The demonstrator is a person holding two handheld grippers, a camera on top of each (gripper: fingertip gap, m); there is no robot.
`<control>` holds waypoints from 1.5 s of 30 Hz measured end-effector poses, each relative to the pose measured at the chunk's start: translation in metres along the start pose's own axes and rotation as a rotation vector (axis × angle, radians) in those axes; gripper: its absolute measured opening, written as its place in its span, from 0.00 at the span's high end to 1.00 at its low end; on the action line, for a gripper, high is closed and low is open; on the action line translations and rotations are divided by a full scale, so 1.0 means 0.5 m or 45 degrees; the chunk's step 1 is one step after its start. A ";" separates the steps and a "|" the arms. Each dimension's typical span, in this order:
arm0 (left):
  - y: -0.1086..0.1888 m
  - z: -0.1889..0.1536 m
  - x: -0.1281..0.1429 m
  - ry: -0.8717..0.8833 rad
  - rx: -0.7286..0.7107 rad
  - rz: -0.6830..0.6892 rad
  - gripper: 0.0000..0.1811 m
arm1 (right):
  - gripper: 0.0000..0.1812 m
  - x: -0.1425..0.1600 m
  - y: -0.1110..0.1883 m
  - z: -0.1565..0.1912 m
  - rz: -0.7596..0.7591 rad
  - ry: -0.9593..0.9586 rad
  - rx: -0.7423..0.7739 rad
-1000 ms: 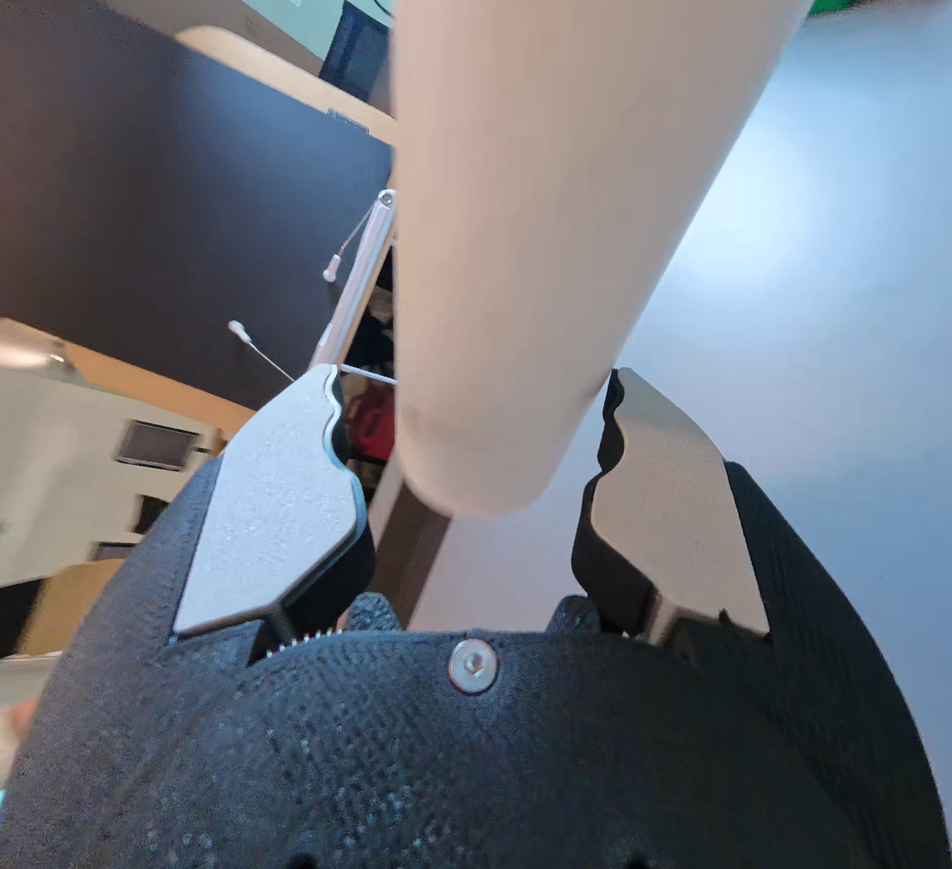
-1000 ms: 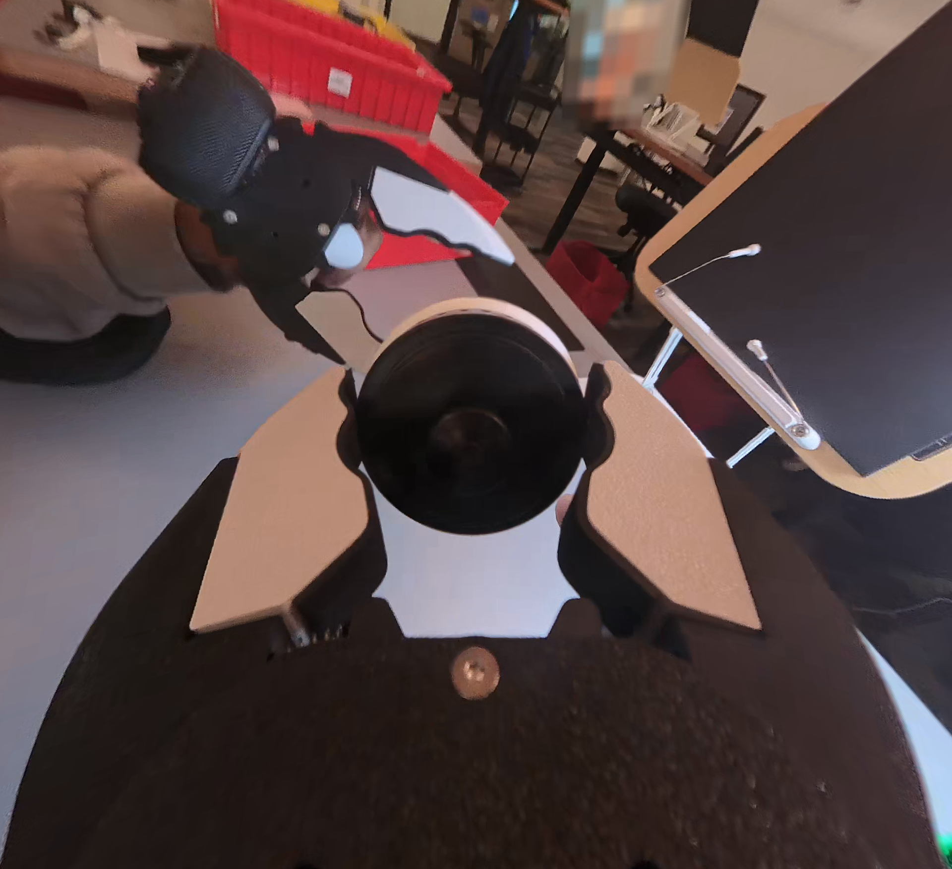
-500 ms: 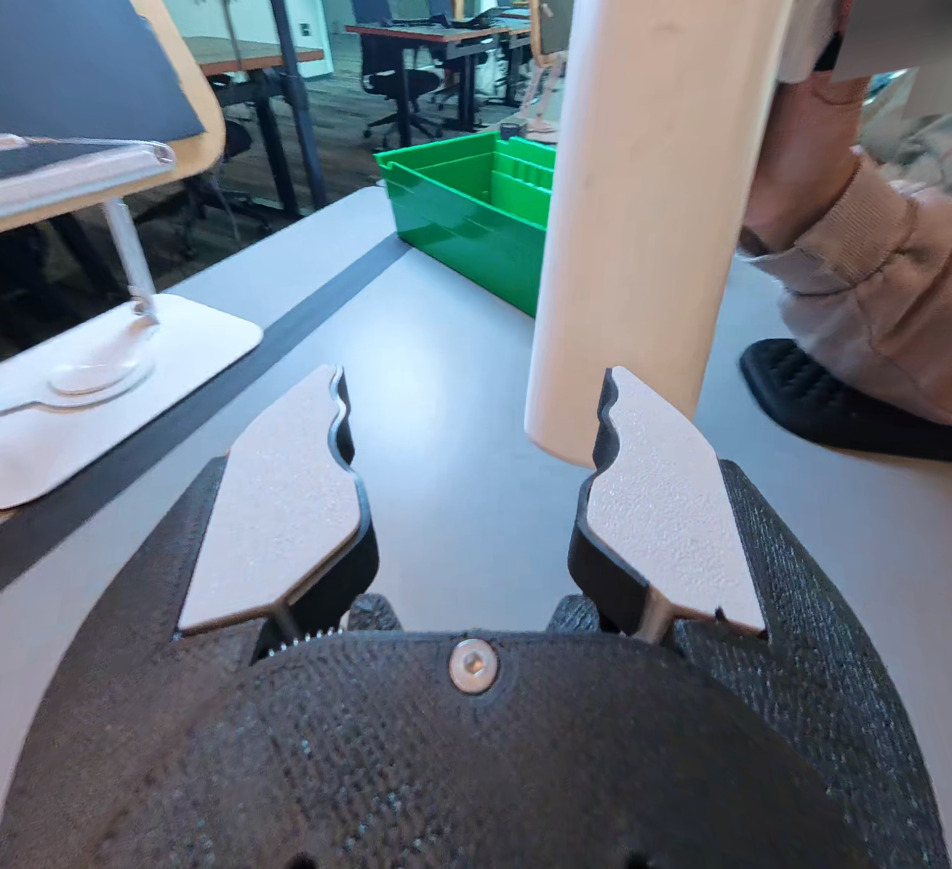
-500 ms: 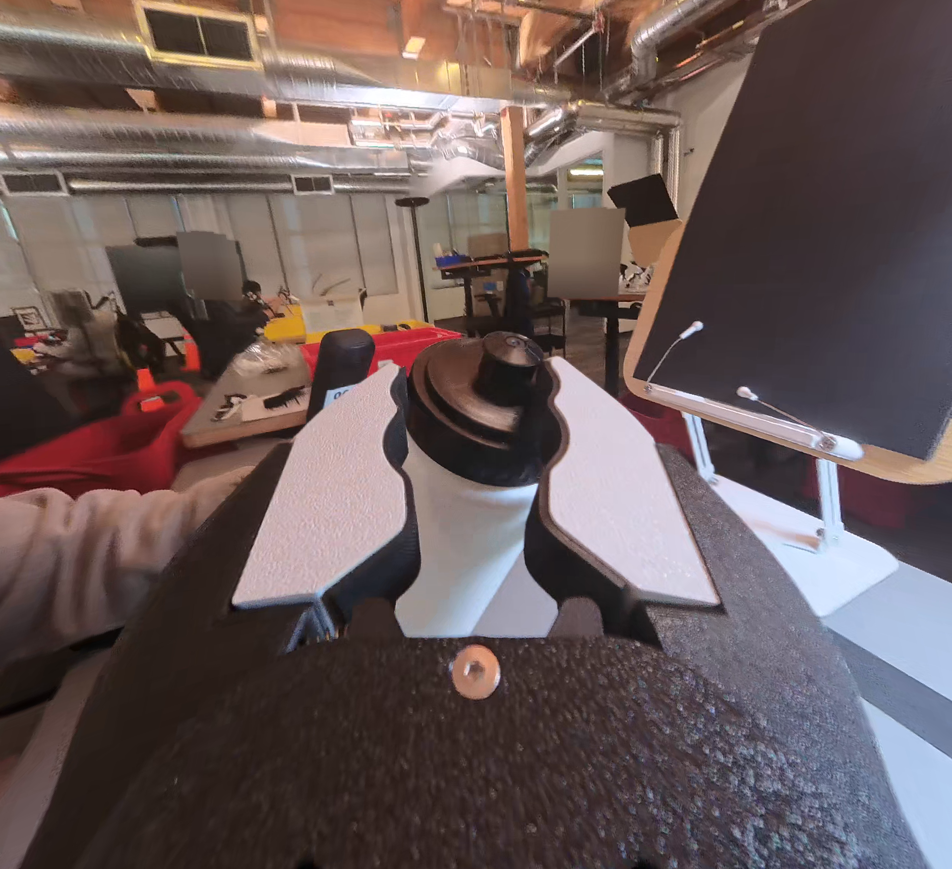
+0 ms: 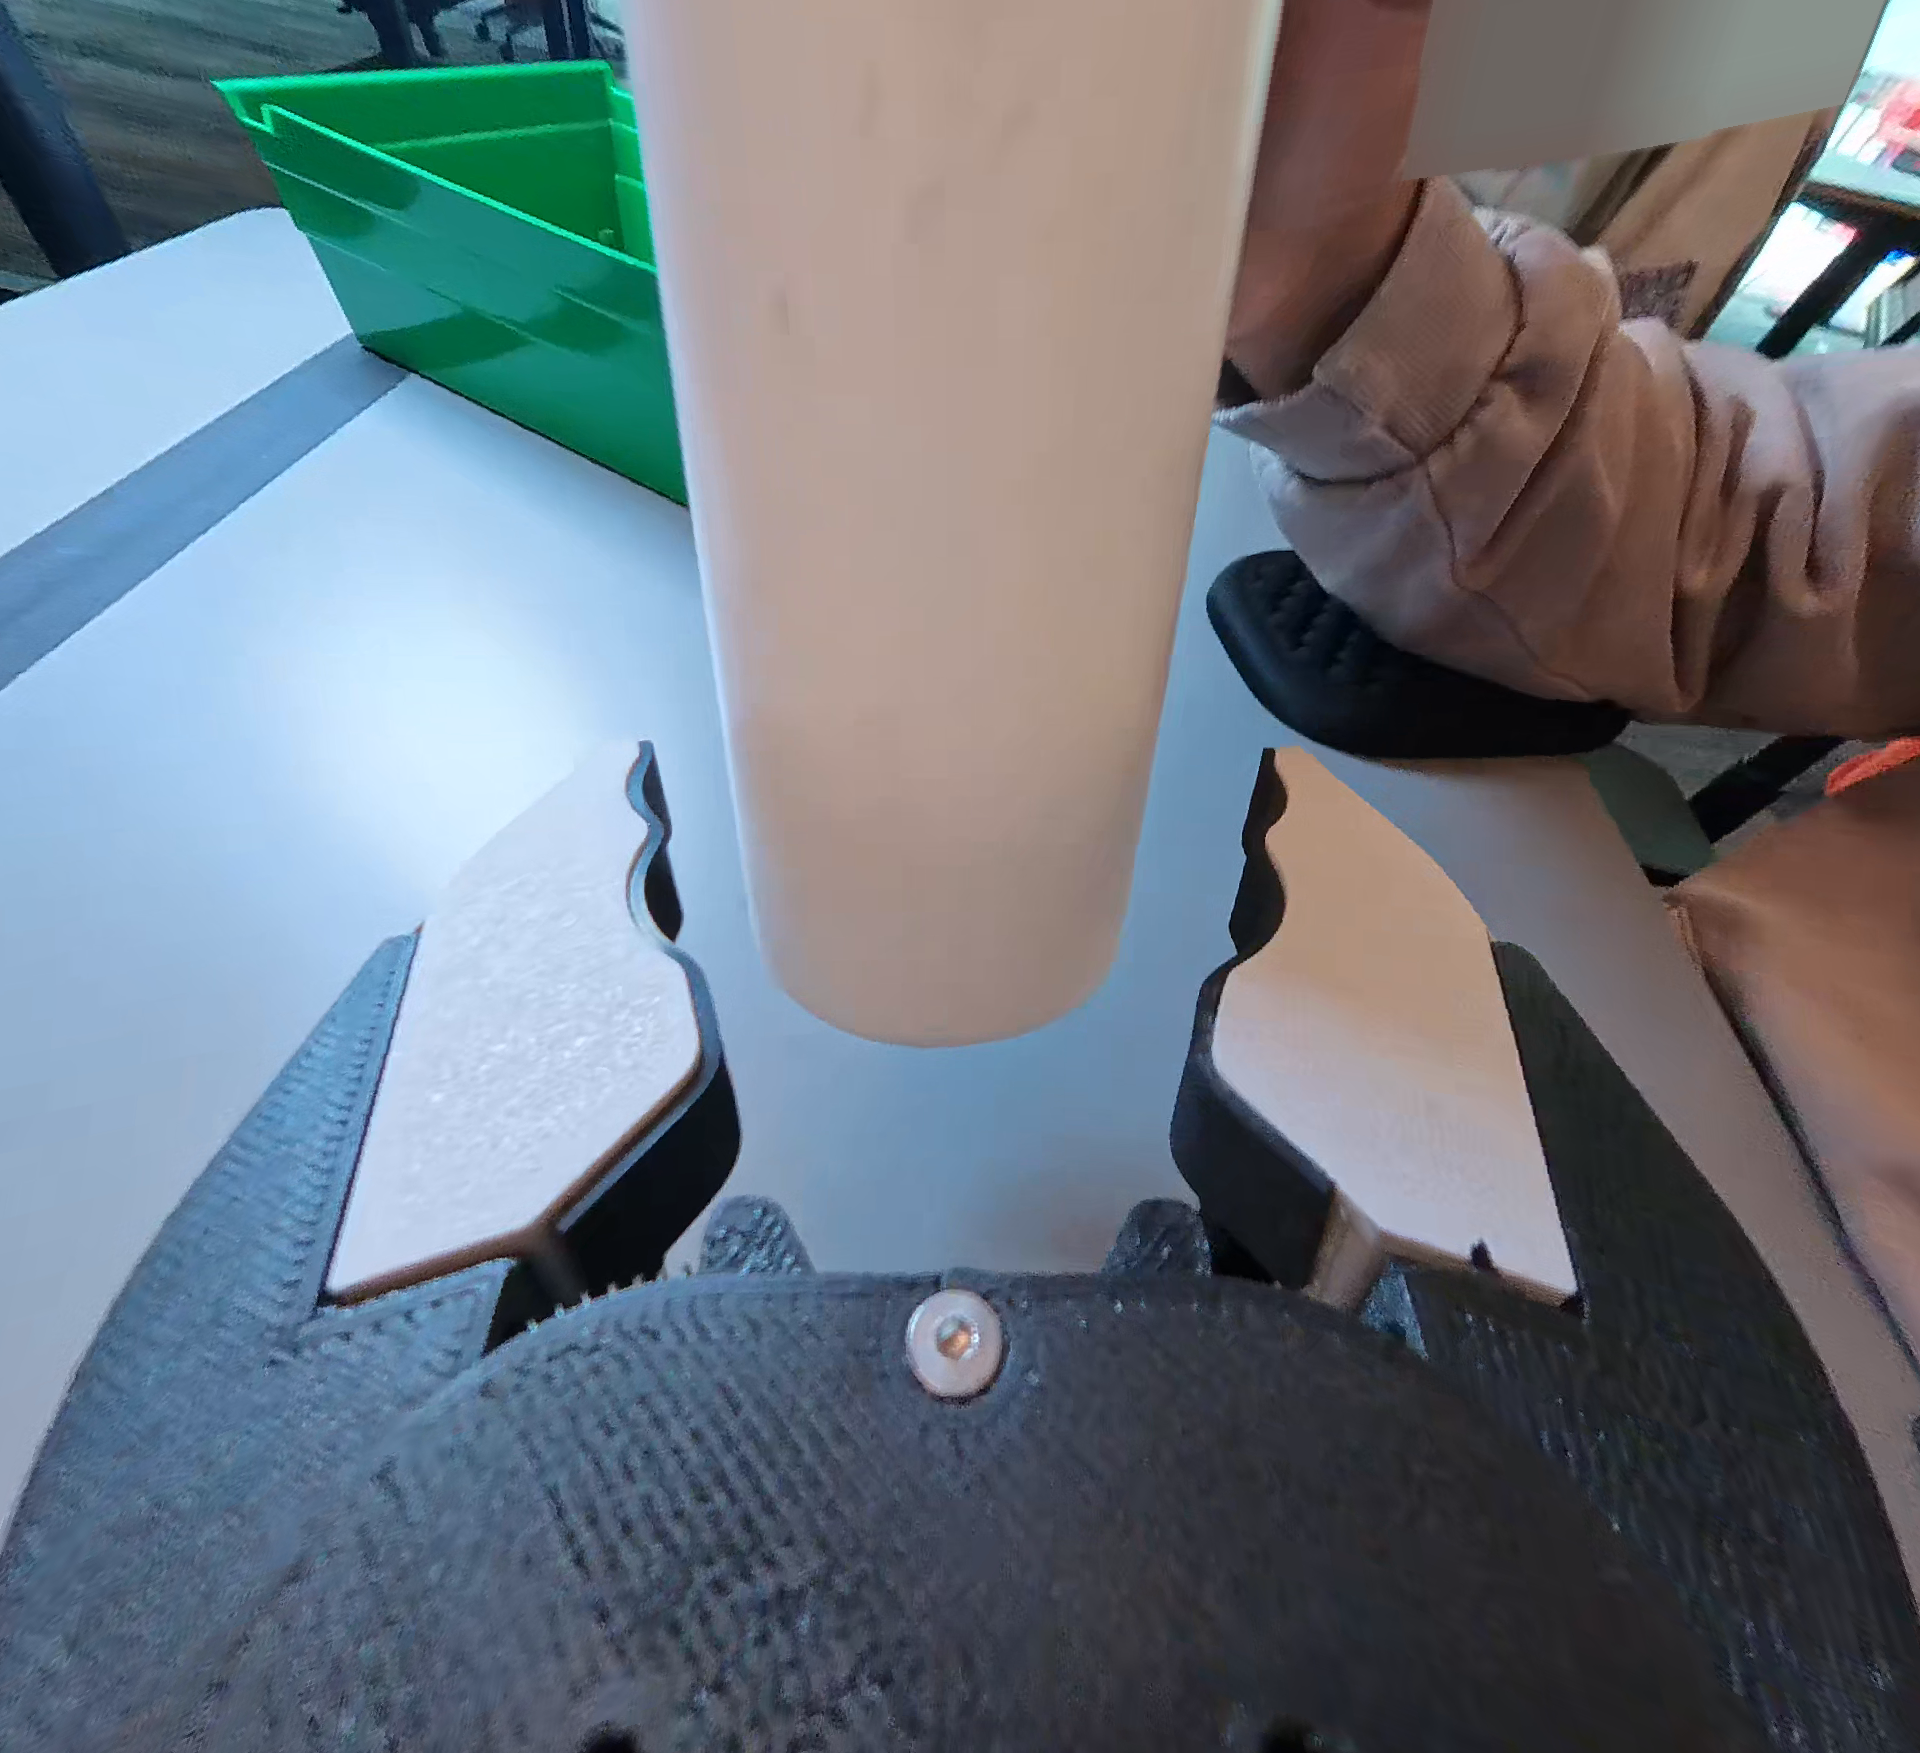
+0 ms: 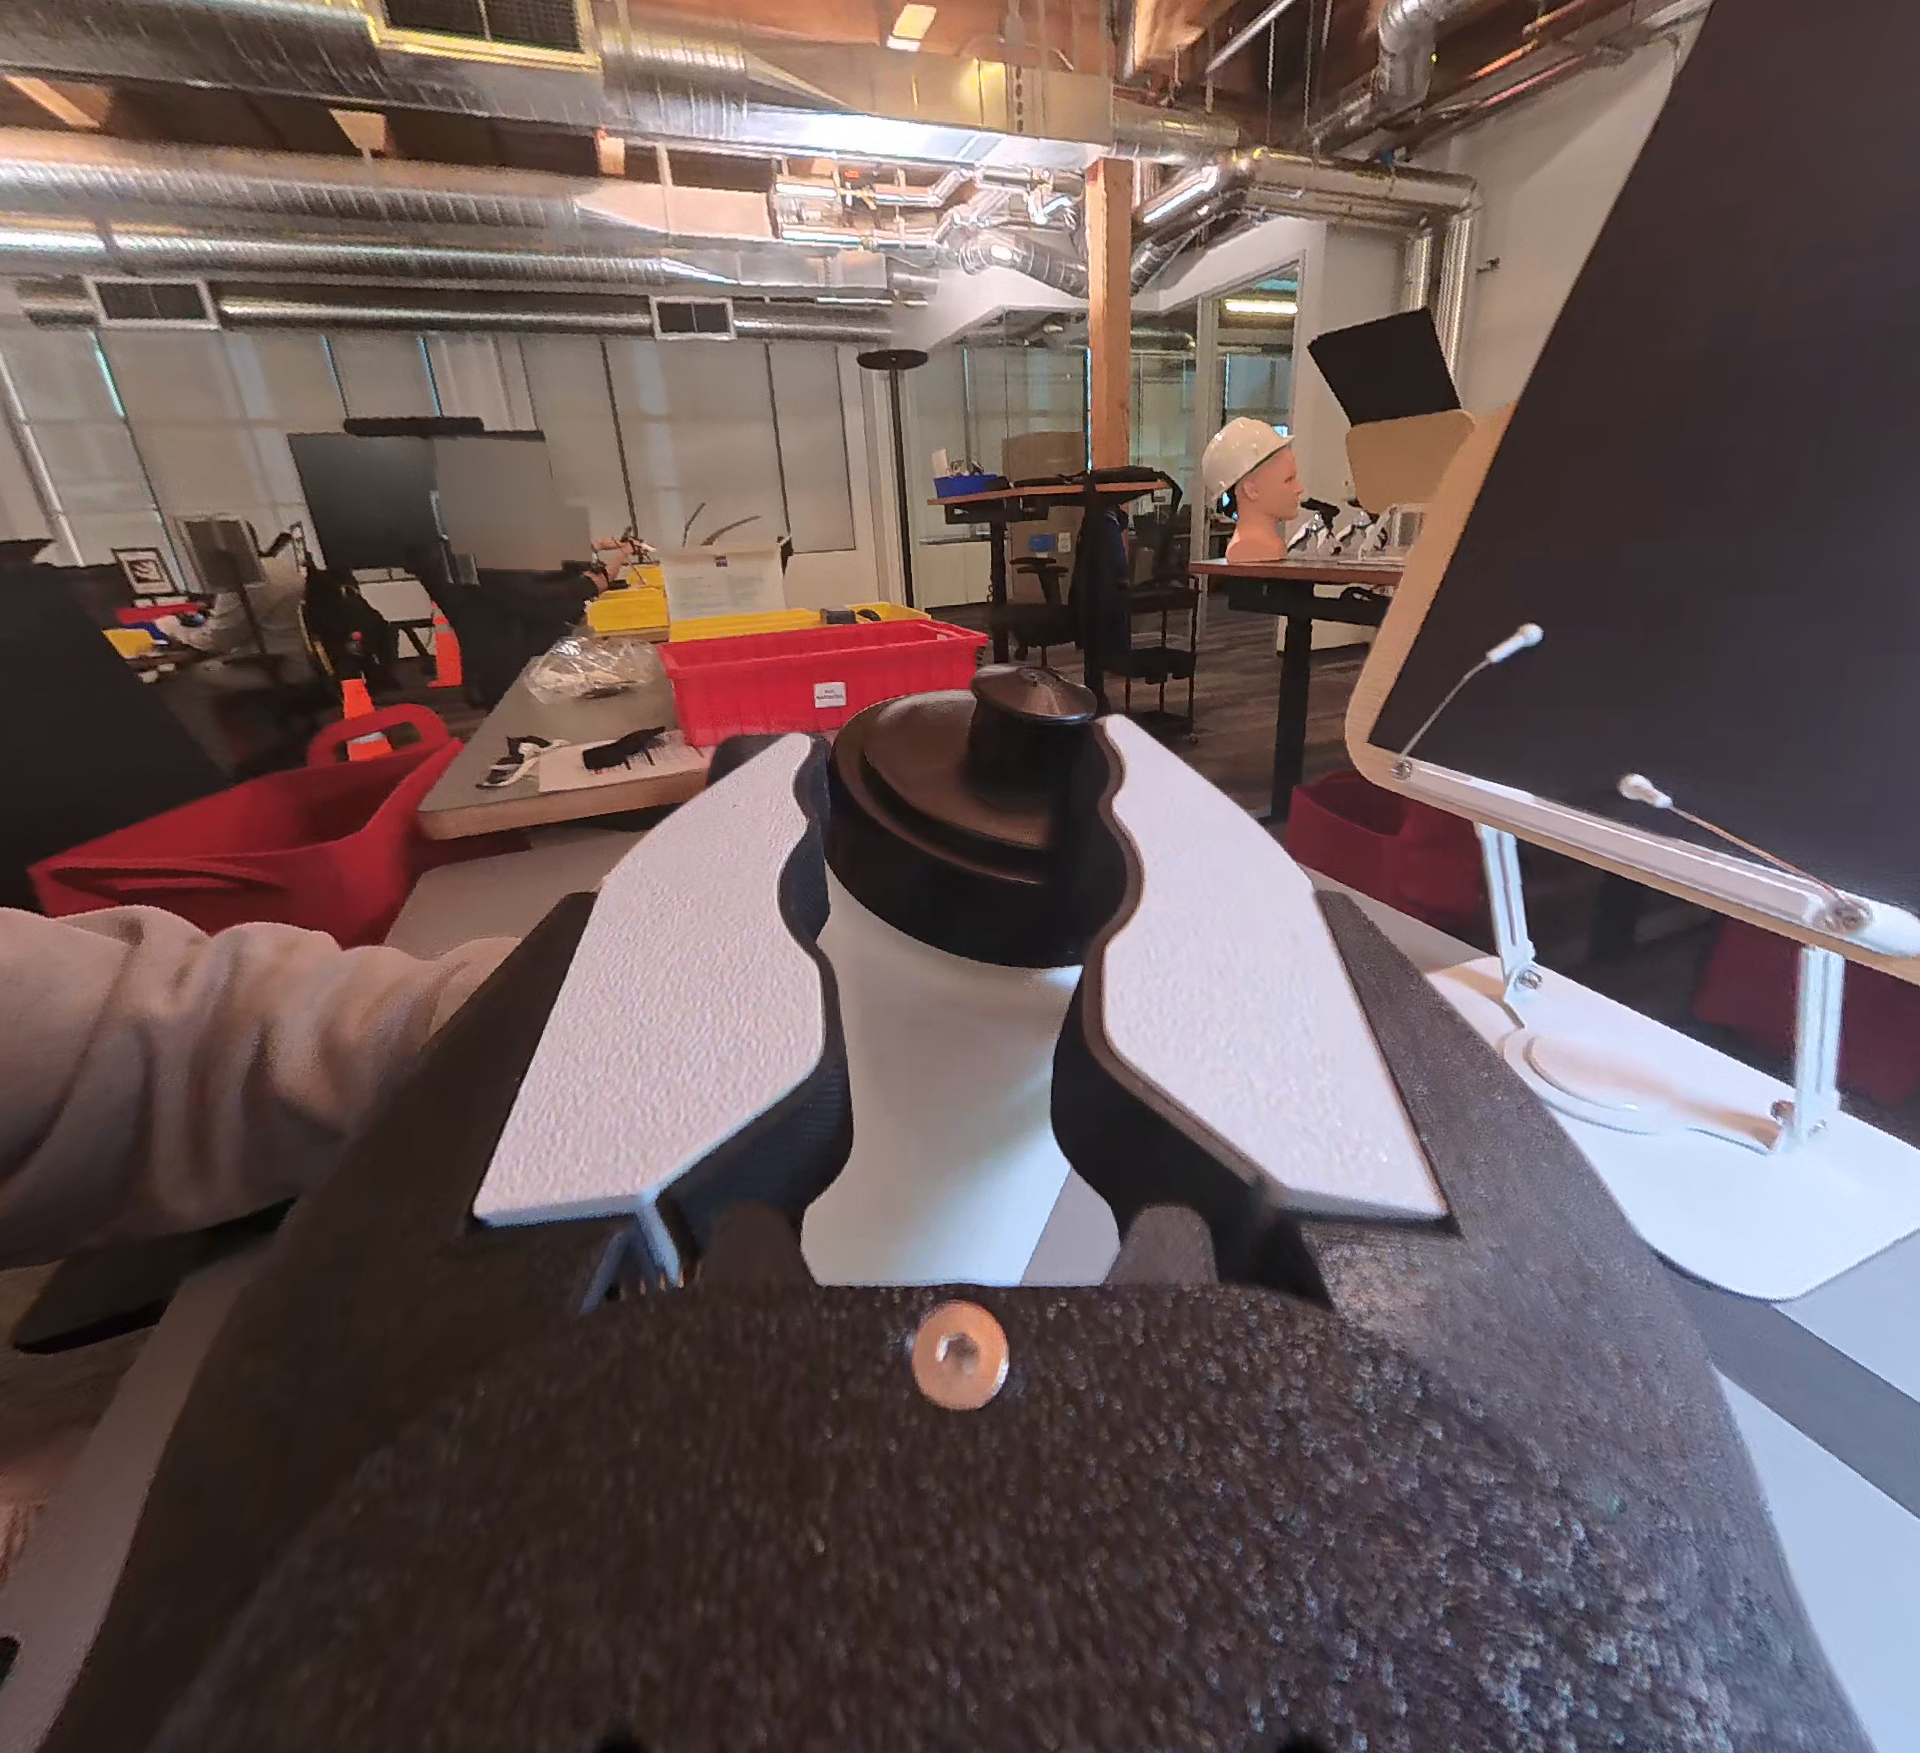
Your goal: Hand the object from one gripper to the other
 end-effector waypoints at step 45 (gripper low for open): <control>0.199 0.063 -0.074 -1.325 -1.030 0.947 0.43 | 0.52 0.188 0.051 0.038 1.080 1.128 0.061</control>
Point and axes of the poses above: each gripper's, where its closed fingertips meet, y back along the fingers, x out of its underside, z = x × y across the jaws, the point moved 1 cm from there along y, back along the fingers, and after that the axes turned 13 degrees about x, right-handed, at the moved point
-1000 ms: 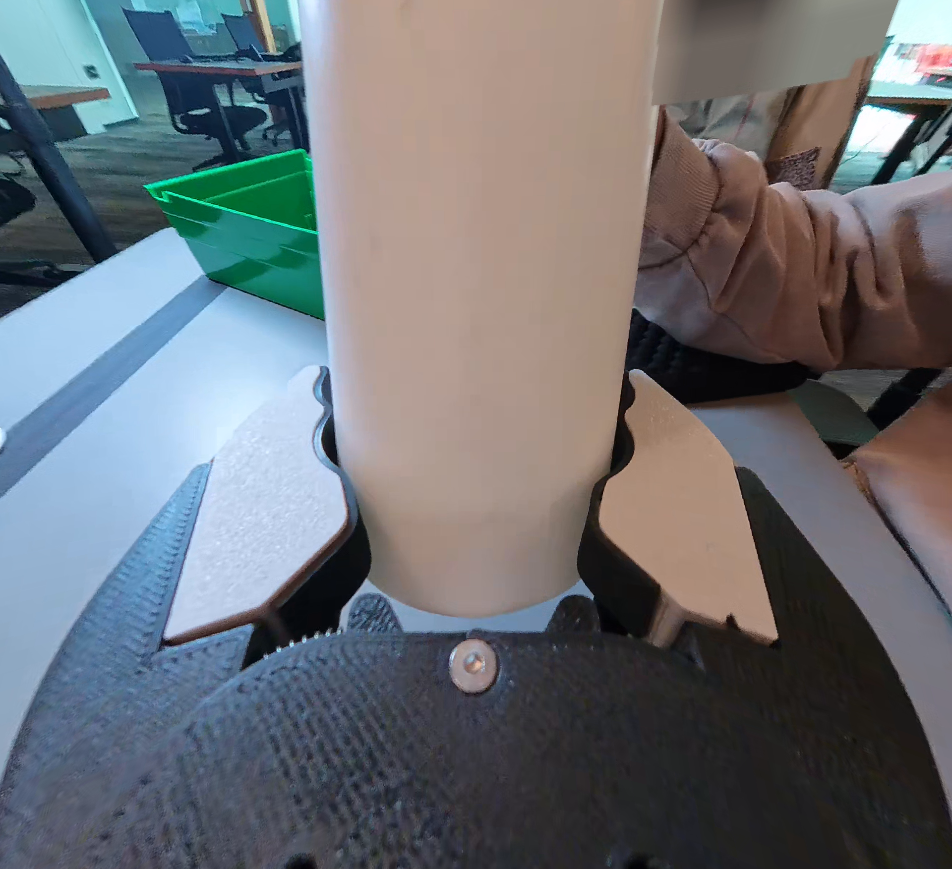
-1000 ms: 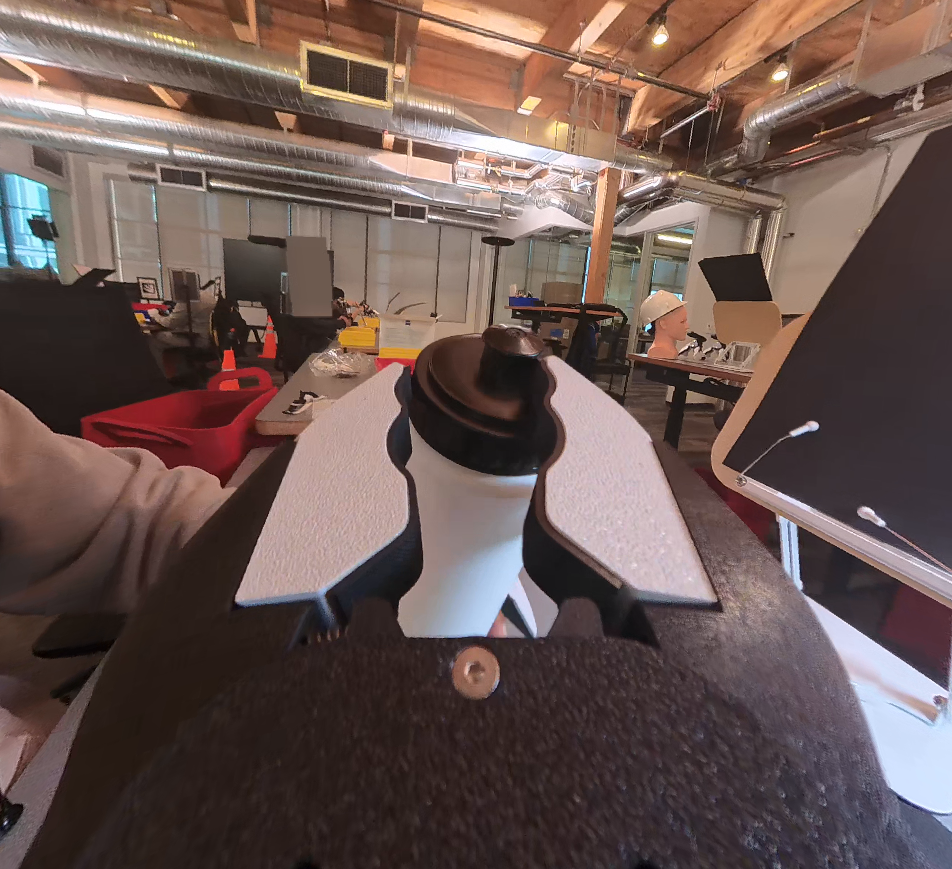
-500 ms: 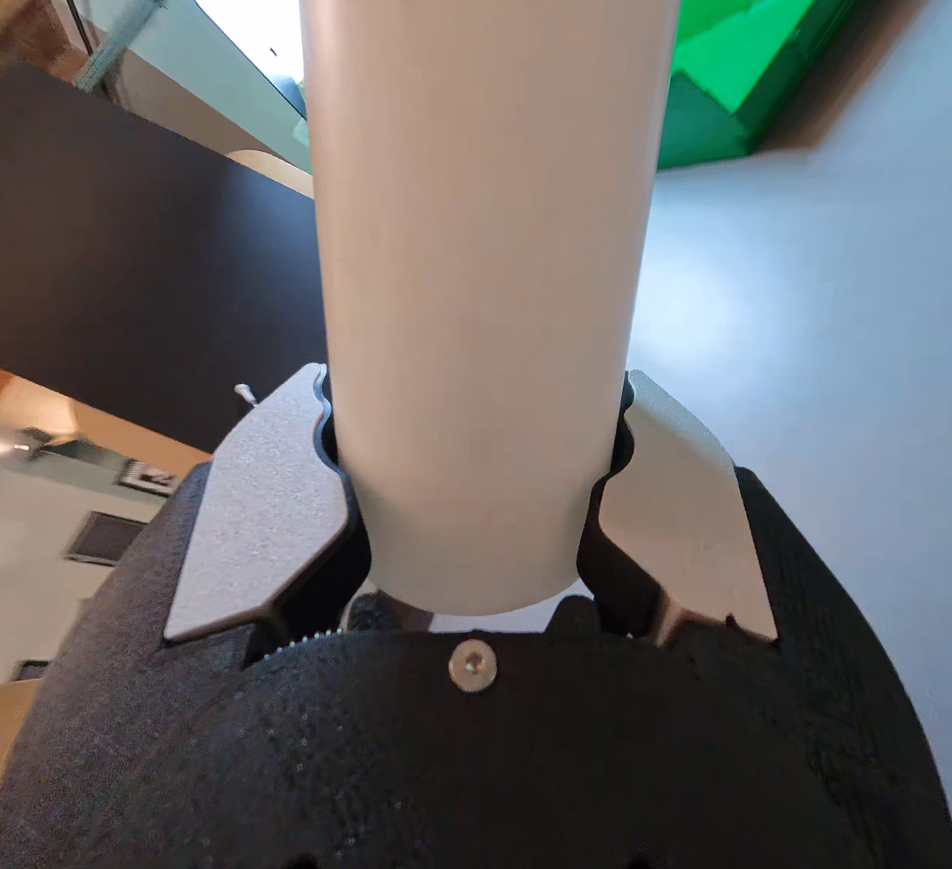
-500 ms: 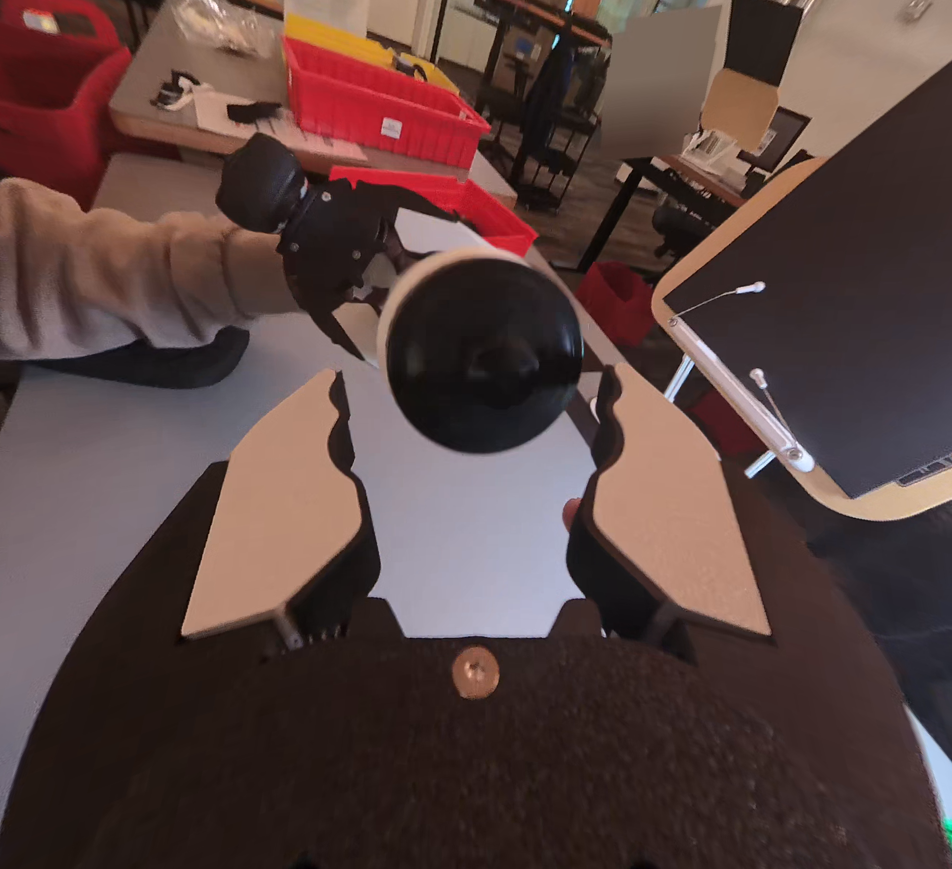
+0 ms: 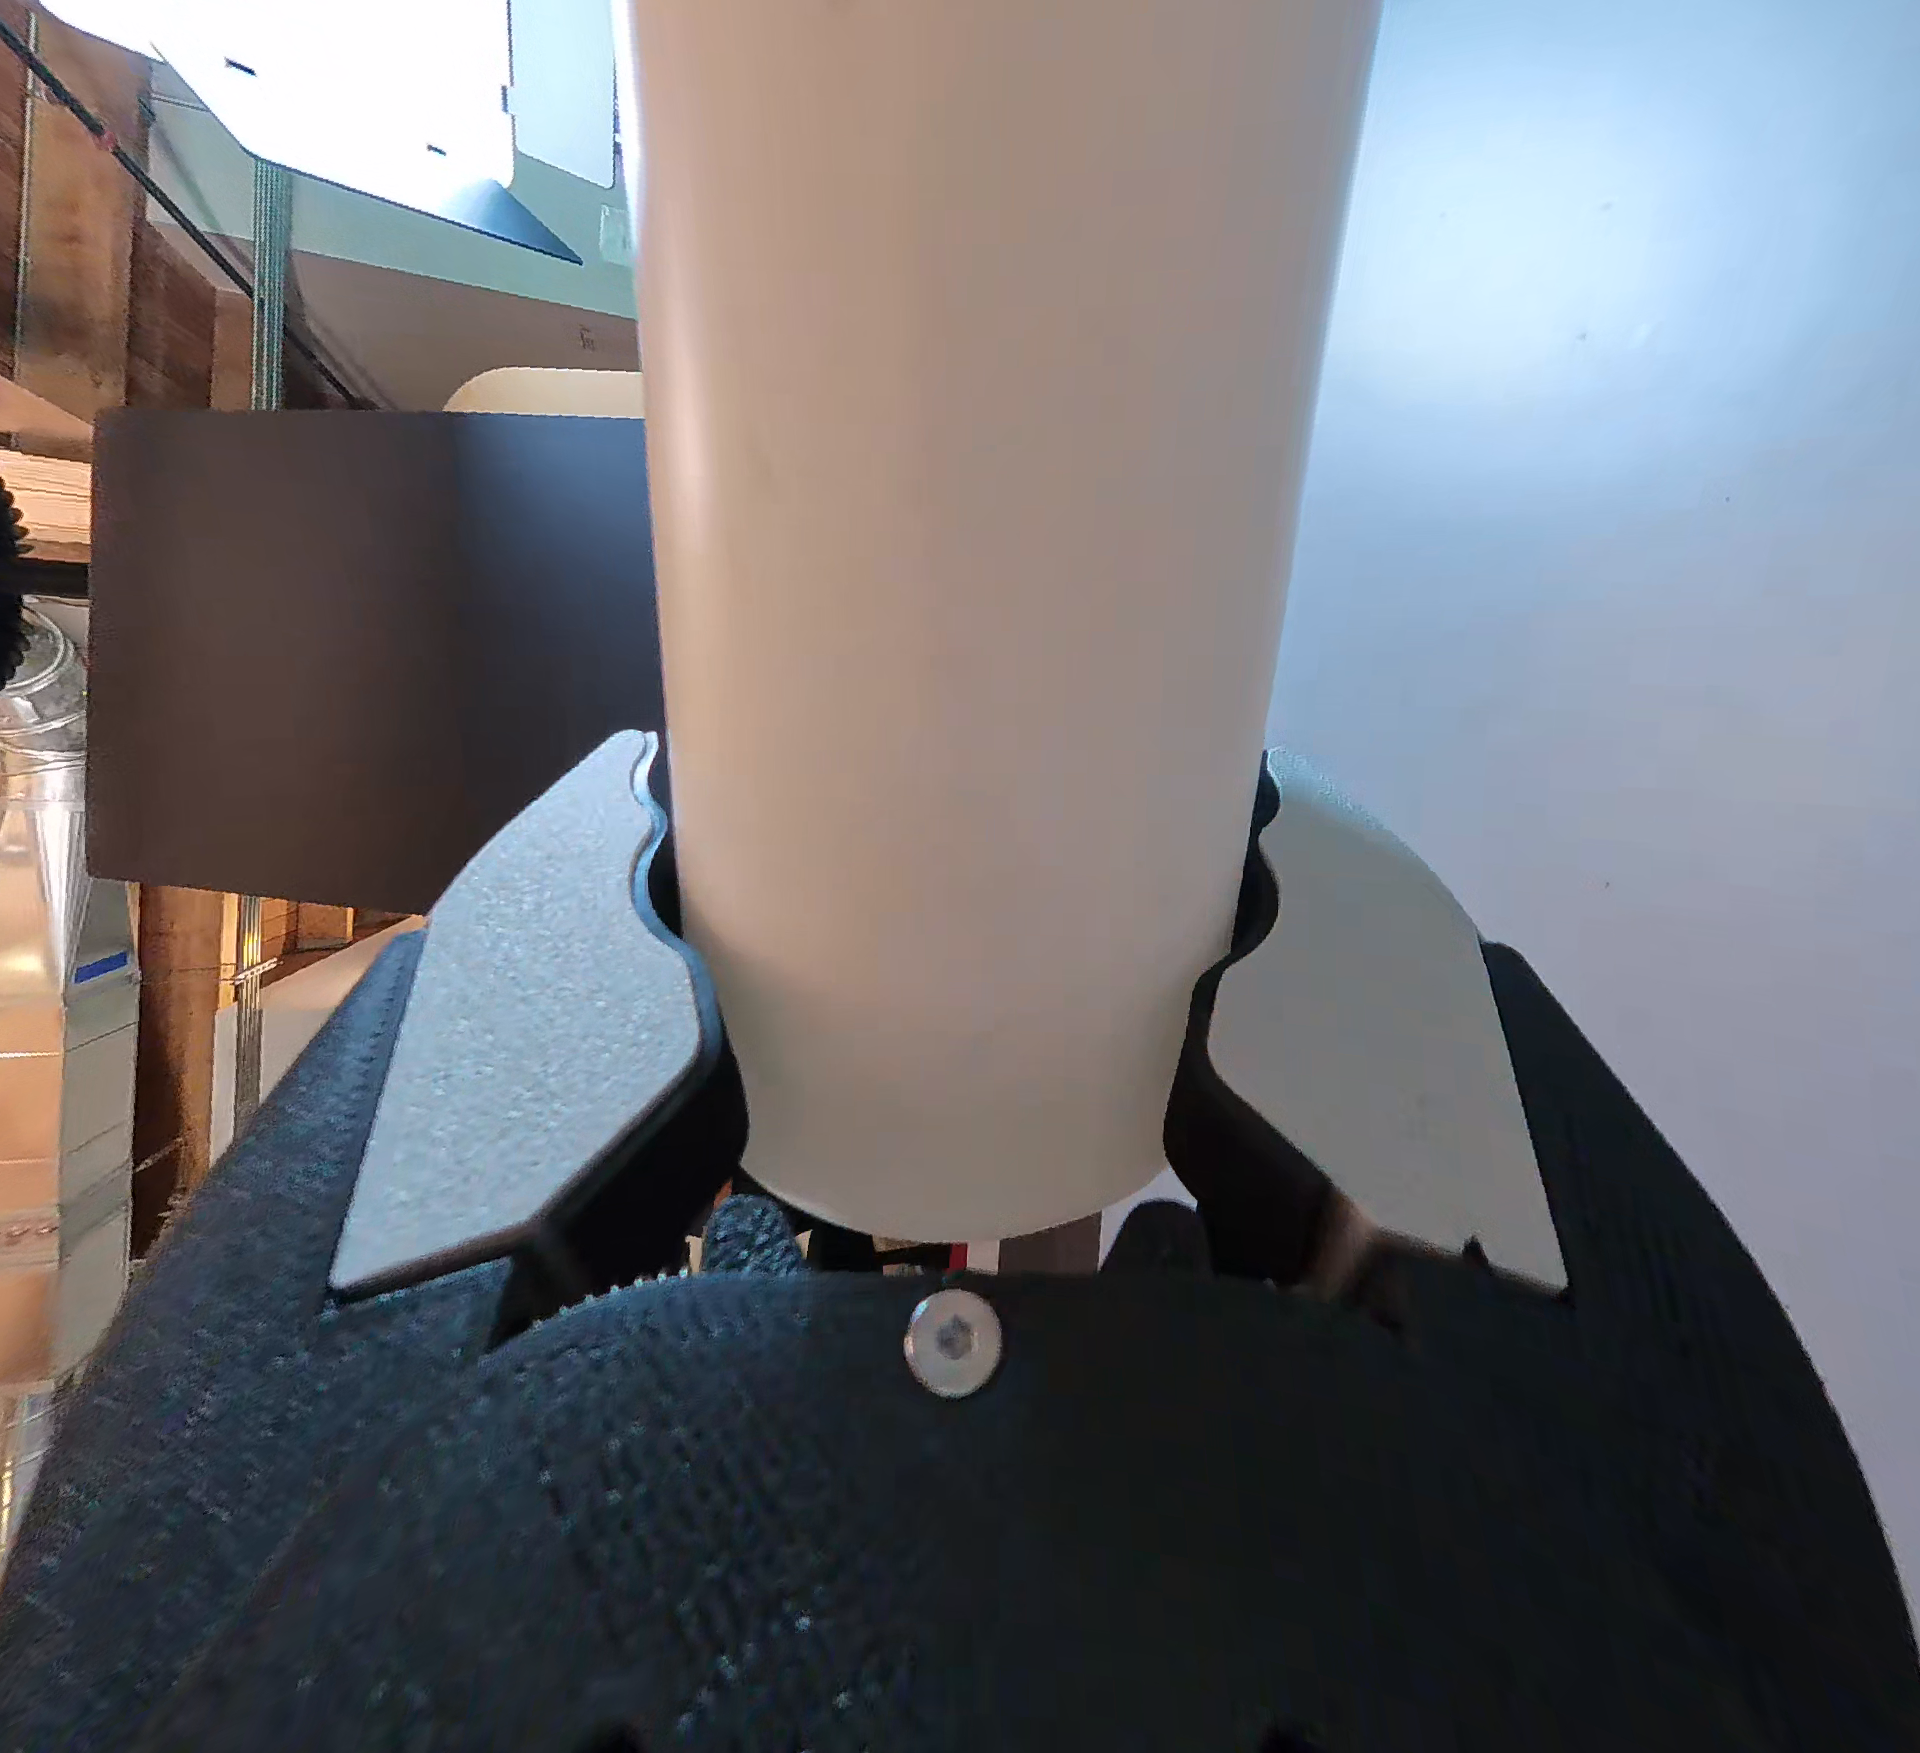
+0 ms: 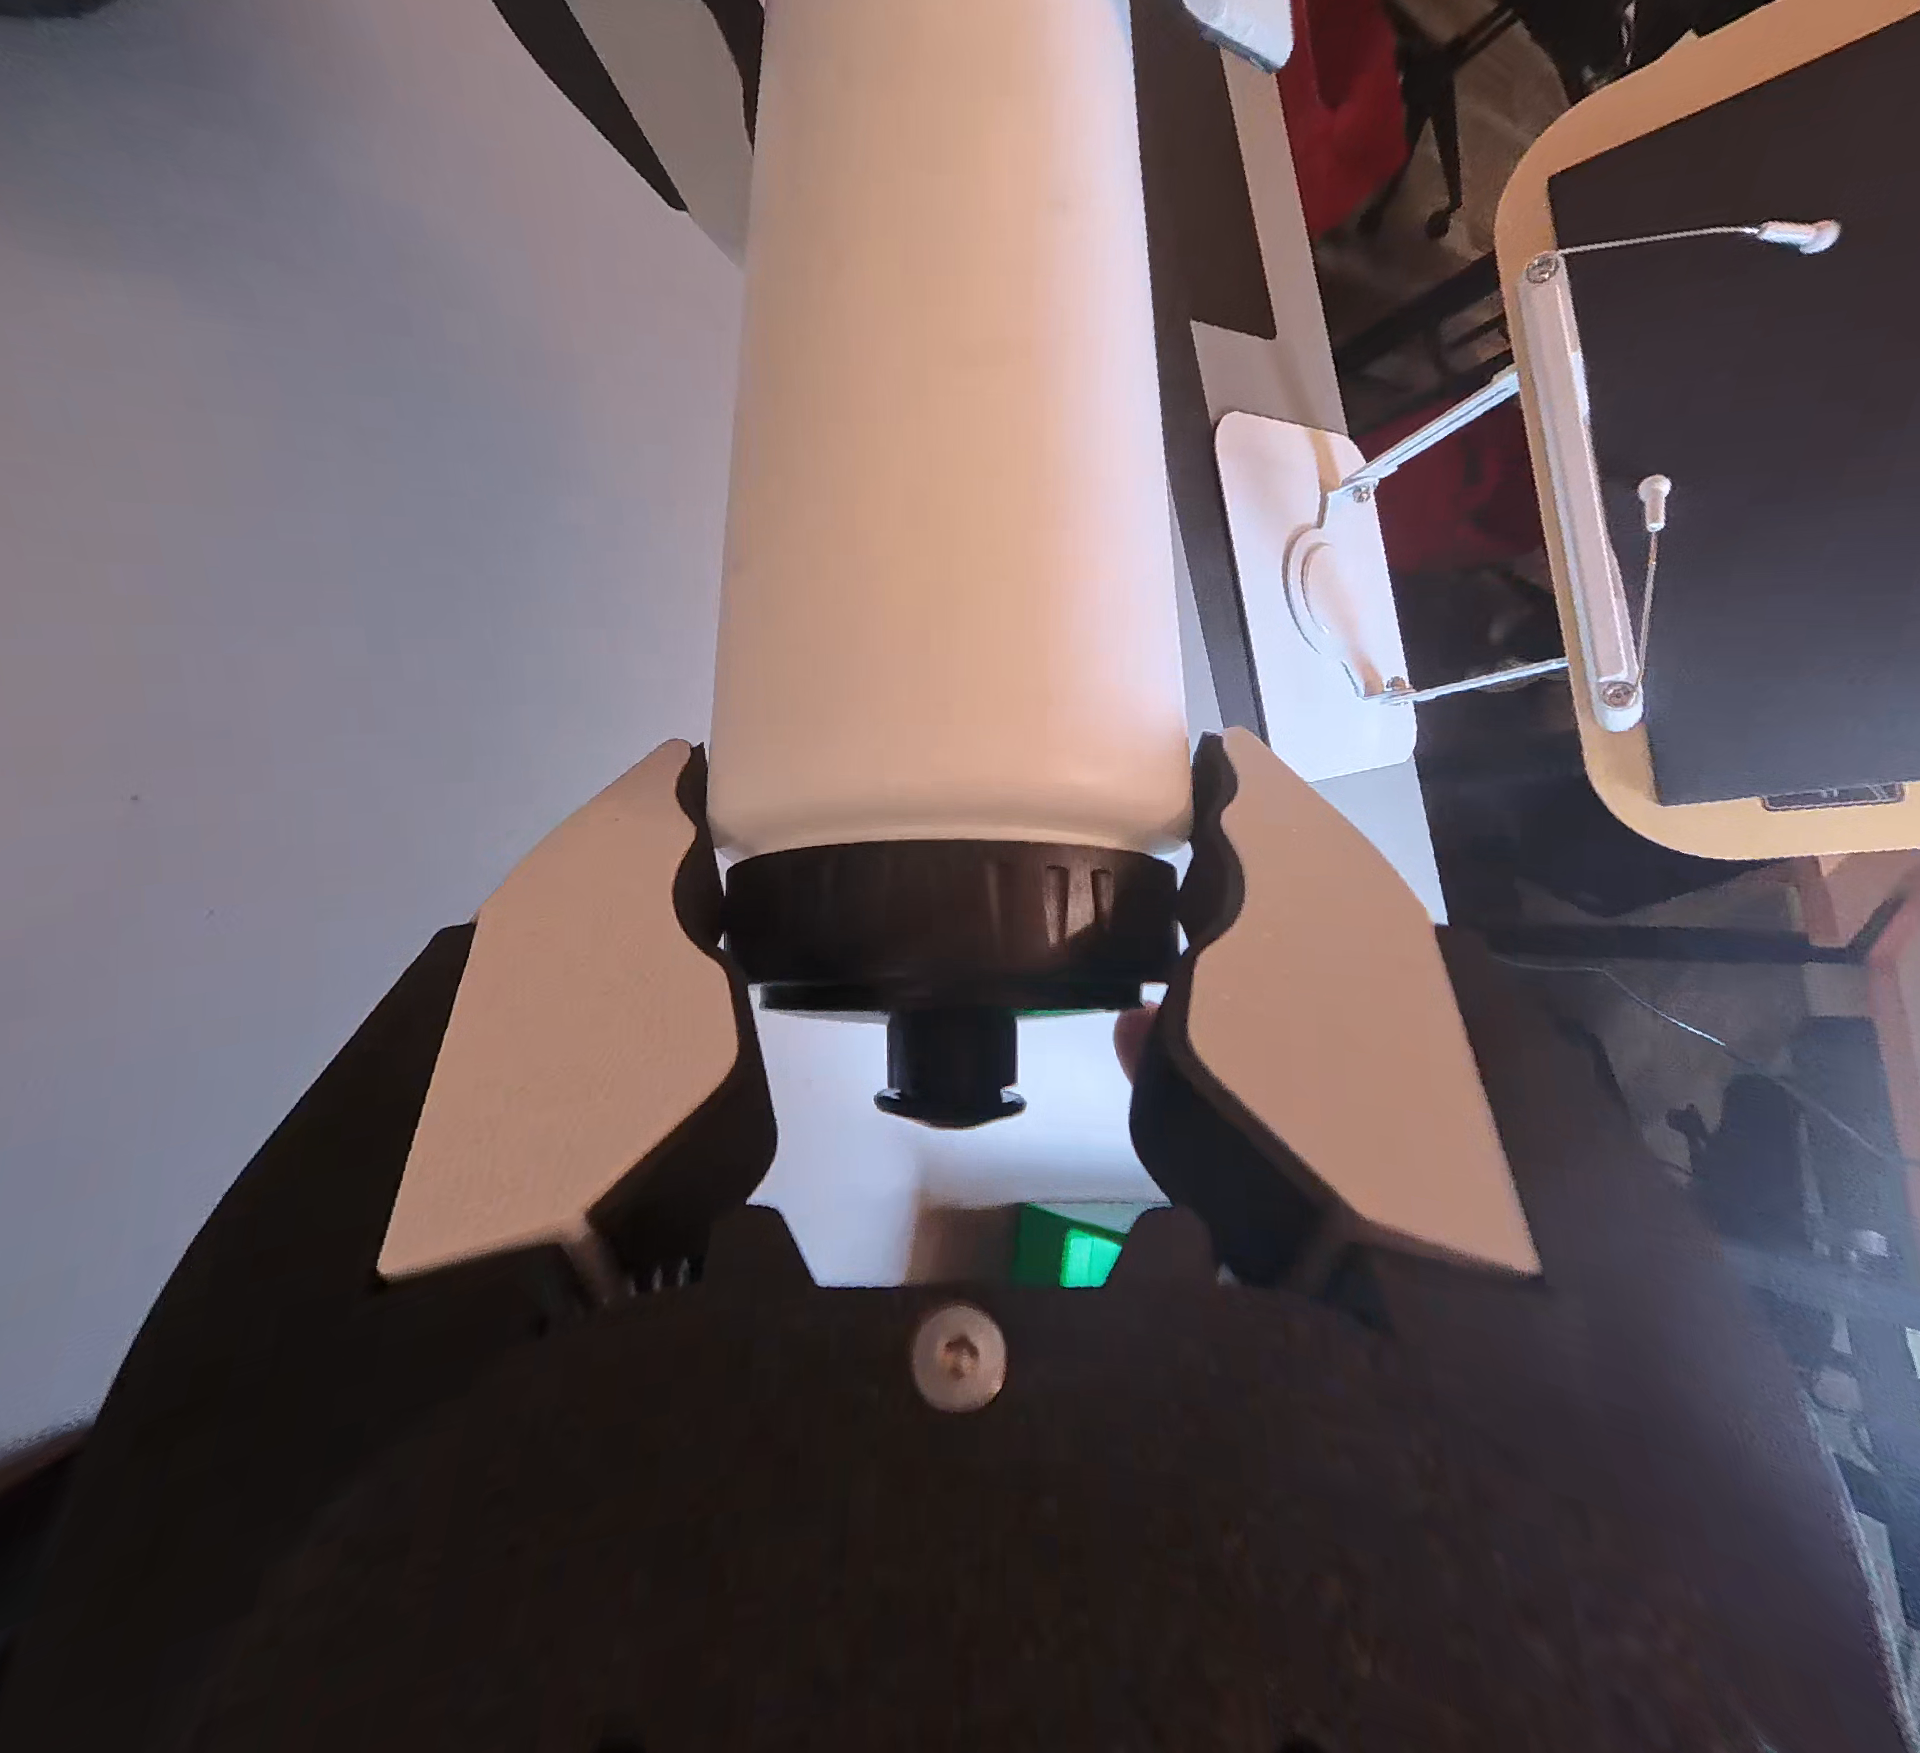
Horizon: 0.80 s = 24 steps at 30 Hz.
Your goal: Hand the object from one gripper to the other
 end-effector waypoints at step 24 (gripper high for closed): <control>0.201 0.134 -0.172 1.210 0.496 -1.652 0.42 | 0.52 -0.182 0.179 -0.094 -1.172 -0.709 -0.167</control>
Point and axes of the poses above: each gripper's, where its closed fingertips meet, y back along the fingers, x out of its underside, z = x × y across the jaws, the point moved 1 cm from there along y, back along the fingers, and after that the axes turned 13 degrees about x, right-handed, at the moved point
